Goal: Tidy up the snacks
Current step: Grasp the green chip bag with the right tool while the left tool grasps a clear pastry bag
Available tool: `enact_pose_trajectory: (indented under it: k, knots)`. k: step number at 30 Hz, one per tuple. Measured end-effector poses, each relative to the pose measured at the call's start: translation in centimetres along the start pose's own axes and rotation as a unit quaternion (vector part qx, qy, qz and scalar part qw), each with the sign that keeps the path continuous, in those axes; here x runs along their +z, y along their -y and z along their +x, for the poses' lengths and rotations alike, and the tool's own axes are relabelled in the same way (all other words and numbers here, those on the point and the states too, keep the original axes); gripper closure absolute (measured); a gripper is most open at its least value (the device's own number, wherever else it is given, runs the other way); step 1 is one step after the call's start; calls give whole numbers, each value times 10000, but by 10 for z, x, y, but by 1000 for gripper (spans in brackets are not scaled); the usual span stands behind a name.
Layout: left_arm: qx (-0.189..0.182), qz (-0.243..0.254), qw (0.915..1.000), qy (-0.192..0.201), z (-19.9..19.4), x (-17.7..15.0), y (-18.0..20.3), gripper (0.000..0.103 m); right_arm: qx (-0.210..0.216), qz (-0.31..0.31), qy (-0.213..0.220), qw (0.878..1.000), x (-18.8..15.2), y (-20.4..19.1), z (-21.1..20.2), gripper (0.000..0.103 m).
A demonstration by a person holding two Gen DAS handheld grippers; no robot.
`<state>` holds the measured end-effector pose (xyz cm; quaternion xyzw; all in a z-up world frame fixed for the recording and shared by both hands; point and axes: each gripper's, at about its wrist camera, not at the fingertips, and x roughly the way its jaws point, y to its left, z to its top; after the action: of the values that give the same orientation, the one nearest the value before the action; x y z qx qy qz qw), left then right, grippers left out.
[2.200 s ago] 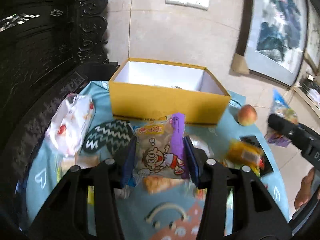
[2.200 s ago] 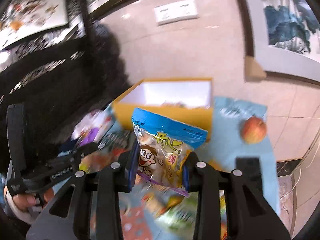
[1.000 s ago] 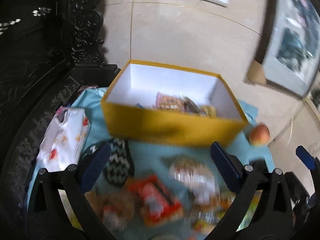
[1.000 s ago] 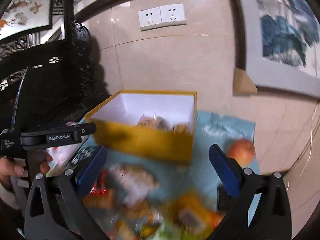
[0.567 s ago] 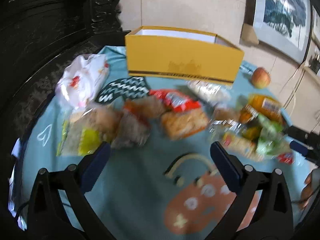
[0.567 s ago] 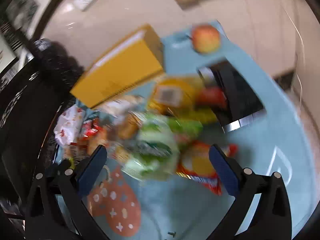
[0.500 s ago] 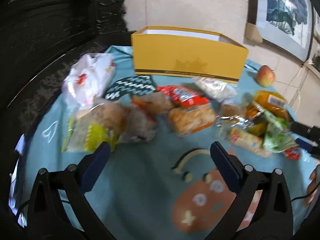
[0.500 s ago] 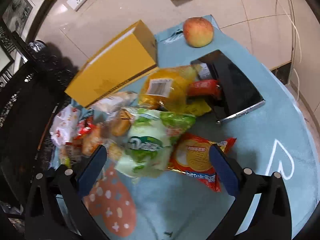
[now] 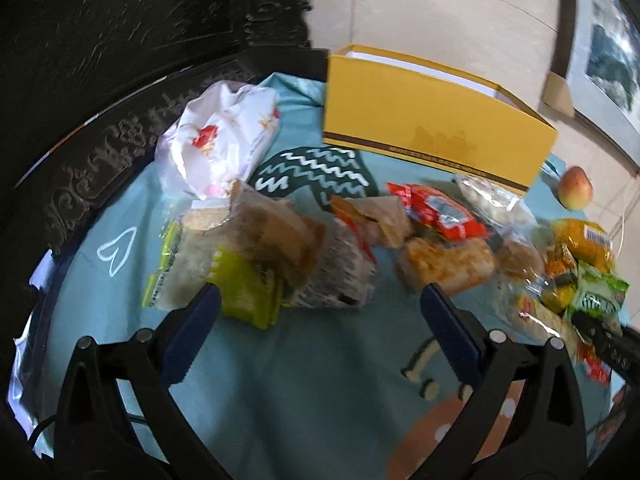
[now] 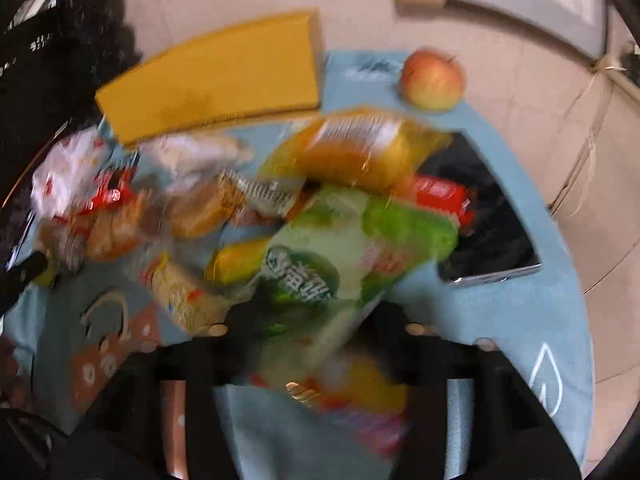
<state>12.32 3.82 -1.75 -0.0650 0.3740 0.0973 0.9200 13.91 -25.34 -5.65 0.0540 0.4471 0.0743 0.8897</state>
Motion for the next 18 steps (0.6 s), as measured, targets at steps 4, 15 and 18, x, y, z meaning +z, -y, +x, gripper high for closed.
enact_pose_trajectory:
  k: [4,15,18]
  knots:
    - [-30,49,10000,-33,5,-1,3,2,816,331,-28,9961,1,10,-14,76]
    - [33,454,9988,-152,25,-3,21,2,1678,460,158,9846,5,9,-30,76]
    - [-1,476,9986,-230,33,-5,21,16,1774,382,192,9832,6,1,-33,76]
